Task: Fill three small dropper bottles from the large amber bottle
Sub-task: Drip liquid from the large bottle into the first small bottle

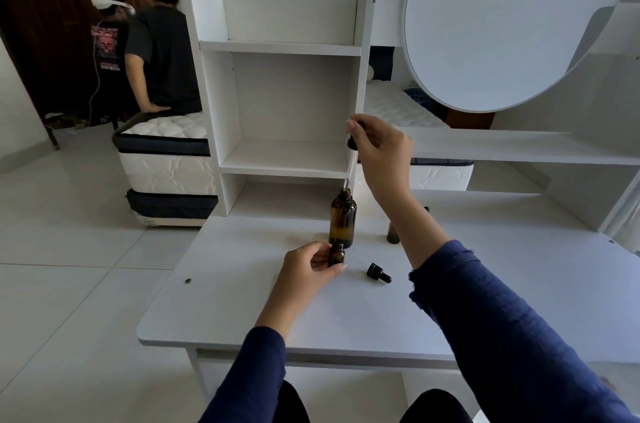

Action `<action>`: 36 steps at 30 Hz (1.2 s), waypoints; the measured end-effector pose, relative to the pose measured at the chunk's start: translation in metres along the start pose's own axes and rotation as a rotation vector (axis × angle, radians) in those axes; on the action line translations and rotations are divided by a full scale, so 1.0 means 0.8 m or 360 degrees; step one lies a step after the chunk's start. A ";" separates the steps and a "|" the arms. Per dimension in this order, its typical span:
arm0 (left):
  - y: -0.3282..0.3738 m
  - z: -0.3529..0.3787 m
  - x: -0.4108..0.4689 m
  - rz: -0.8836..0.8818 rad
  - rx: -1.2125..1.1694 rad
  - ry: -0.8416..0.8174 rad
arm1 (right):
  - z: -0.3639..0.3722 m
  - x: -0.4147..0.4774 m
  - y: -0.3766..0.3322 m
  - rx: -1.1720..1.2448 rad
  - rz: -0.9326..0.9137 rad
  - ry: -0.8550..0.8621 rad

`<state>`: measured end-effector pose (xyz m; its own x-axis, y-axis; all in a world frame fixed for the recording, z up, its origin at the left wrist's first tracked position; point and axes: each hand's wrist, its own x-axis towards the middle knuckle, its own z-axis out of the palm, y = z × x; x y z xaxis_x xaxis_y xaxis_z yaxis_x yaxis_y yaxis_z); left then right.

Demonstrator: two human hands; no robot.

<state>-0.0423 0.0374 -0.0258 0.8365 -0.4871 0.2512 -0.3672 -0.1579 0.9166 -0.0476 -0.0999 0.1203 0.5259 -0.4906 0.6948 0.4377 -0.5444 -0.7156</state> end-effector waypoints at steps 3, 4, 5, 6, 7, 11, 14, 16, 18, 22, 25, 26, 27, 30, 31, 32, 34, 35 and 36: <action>-0.002 0.000 0.001 0.0007 0.0008 0.0000 | -0.004 0.001 -0.011 0.0072 -0.0079 0.0046; -0.002 0.000 0.001 0.0005 0.0008 0.0000 | -0.006 0.000 -0.013 0.0092 -0.0093 0.0056; -0.002 0.000 0.001 0.0003 0.0008 0.0002 | -0.007 -0.003 -0.014 0.0111 -0.0101 0.0057; -0.003 0.000 0.002 0.0004 0.0011 0.0003 | -0.008 -0.006 -0.014 0.0125 -0.0104 0.0048; -0.003 0.000 0.002 0.0006 0.0017 0.0005 | -0.009 -0.011 -0.014 0.0135 -0.0101 0.0027; -0.002 0.001 0.002 0.0010 0.0032 0.0017 | -0.009 -0.035 -0.004 0.0149 -0.0041 -0.0049; -0.002 0.000 0.001 0.0025 0.0076 0.0017 | -0.007 -0.050 0.006 0.0096 -0.0030 -0.0114; -0.003 0.001 0.001 0.0022 0.0082 0.0016 | -0.007 -0.058 0.010 0.0107 0.0019 -0.0127; -0.003 0.001 0.001 0.0018 0.0082 0.0022 | -0.006 -0.063 0.012 0.0110 0.0033 -0.0122; -0.004 0.001 0.001 0.0004 0.0054 0.0022 | -0.004 -0.067 0.017 0.0108 0.0062 -0.0140; -0.004 0.001 0.002 0.0010 0.0050 0.0019 | -0.004 -0.068 0.021 0.0091 0.0063 -0.0150; -0.004 0.001 0.002 0.0011 0.0050 0.0018 | -0.004 -0.069 0.022 0.0080 0.0060 -0.0154; -0.004 0.001 0.002 0.0012 0.0050 0.0018 | -0.004 -0.069 0.022 0.0066 0.0059 -0.0159; -0.004 0.001 0.002 0.0012 0.0055 0.0013 | -0.003 -0.069 0.023 0.0031 0.0069 -0.0171; -0.004 0.001 0.002 0.0013 0.0053 0.0012 | -0.003 -0.069 0.023 0.0026 0.0073 -0.0169; -0.004 0.001 0.002 0.0013 0.0049 0.0012 | -0.003 -0.069 0.024 0.0019 0.0075 -0.0166; -0.004 0.001 0.001 0.0016 0.0053 0.0009 | -0.003 -0.067 0.026 -0.0018 0.0068 -0.0157; -0.004 0.001 0.001 0.0017 0.0058 0.0007 | -0.003 -0.067 0.027 -0.0042 0.0058 -0.0153; -0.003 0.001 0.001 0.0016 0.0059 0.0007 | -0.003 -0.067 0.029 -0.0060 0.0048 -0.0151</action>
<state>-0.0410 0.0365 -0.0283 0.8343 -0.4850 0.2620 -0.3905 -0.1846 0.9019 -0.0674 -0.0879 0.0672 0.6059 -0.4413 0.6619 0.3941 -0.5563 -0.7316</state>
